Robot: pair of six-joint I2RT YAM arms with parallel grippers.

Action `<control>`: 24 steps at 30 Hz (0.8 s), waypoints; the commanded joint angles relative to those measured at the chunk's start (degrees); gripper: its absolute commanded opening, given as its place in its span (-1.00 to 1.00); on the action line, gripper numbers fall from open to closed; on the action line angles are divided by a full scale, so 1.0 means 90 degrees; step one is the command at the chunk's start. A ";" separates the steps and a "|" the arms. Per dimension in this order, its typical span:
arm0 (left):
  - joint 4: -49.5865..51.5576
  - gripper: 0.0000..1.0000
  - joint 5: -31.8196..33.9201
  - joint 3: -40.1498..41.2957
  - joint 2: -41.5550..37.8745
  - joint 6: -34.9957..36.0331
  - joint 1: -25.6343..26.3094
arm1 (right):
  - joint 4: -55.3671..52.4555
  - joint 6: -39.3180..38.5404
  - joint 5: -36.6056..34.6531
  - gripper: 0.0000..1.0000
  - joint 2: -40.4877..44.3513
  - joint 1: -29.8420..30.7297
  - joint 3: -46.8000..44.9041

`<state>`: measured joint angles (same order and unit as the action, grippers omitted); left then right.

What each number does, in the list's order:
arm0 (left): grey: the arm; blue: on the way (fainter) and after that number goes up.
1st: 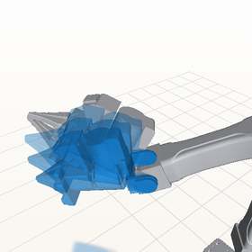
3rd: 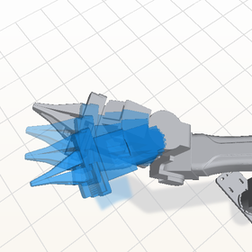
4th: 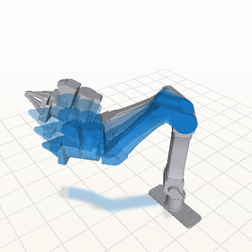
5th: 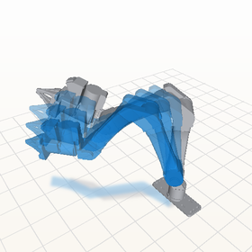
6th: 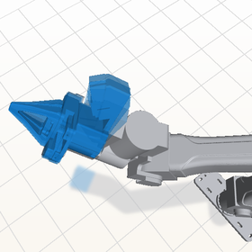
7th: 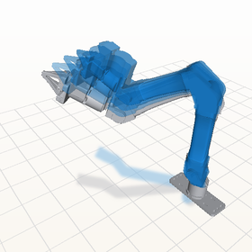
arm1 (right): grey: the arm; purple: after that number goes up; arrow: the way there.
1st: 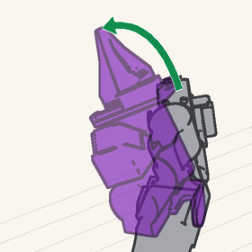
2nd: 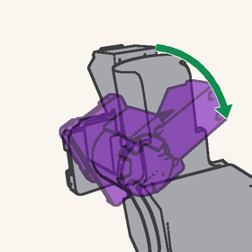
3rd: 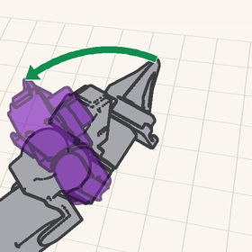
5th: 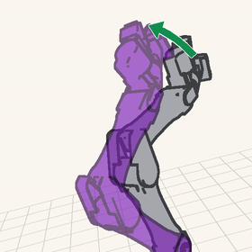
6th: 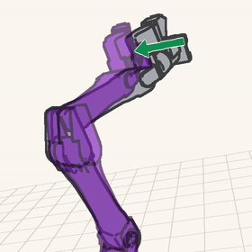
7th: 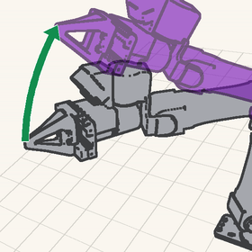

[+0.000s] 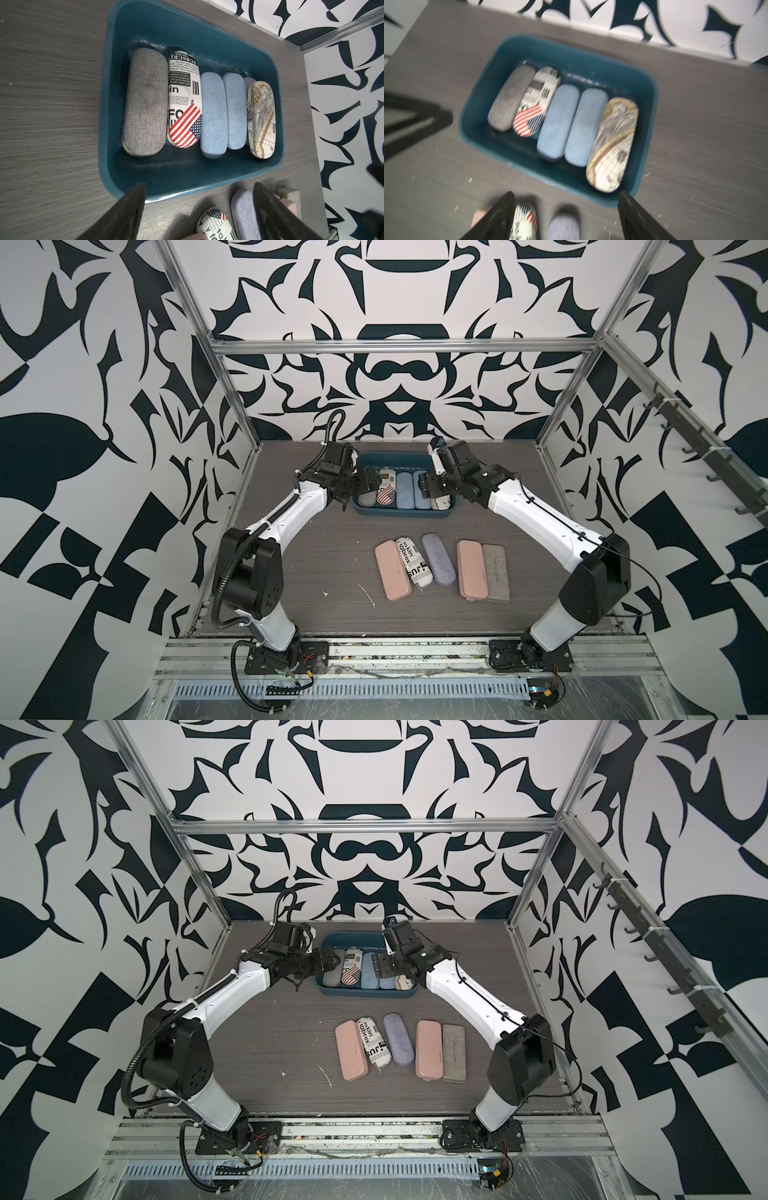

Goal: Put the glasses cases into the storage boxes
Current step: Pick up the glasses case at the center of the board.

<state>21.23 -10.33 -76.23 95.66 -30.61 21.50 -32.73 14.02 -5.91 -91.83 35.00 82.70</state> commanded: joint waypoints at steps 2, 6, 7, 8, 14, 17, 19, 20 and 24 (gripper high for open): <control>0.0141 0.68 -0.0226 0.0434 -0.0452 -0.0406 0.0002 | 0.0080 0.0367 0.0052 0.62 0.0741 0.0205 -0.0812; 0.0310 0.68 -0.0004 0.1259 -0.1270 -0.0893 0.0429 | 0.0193 0.0462 -0.0235 0.62 0.1145 0.0196 -0.1387; 0.0403 0.68 0.0084 0.1416 -0.1456 -0.0985 0.0591 | 0.0220 0.0471 -0.0397 0.62 0.1201 0.0191 -0.1475; 0.0509 0.68 0.0177 0.1621 -0.1667 -0.1122 0.0777 | 0.0275 0.0470 -0.0481 0.63 0.1247 0.0152 -0.1551; 0.0563 0.77 0.0042 0.2550 -0.1668 -0.1626 0.1605 | 0.0820 0.0433 -0.0268 0.63 0.1193 -0.0488 -0.1602; 0.0581 0.78 -0.0035 0.2742 -0.1420 -0.1679 0.1749 | 0.1040 0.0348 -0.0170 0.63 0.1103 -0.0707 -0.1513; 0.0485 0.78 -0.0205 0.2854 -0.1307 -0.1766 0.1752 | 0.1197 0.0317 -0.0123 0.63 0.1073 -0.0781 -0.1484; 0.0440 0.78 -0.0237 0.2900 -0.1280 -0.1821 0.1761 | 0.1259 0.0308 -0.0046 0.63 0.1063 -0.0817 -0.1476; 0.0227 0.80 -0.0303 0.2990 -0.1149 -0.1901 0.1883 | 0.1503 0.0312 0.0040 0.63 0.1062 -0.0880 -0.1605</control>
<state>24.64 -11.70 -49.65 84.95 -45.74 37.63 -23.20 17.34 -6.72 -83.02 27.35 67.85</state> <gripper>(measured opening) 0.900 0.816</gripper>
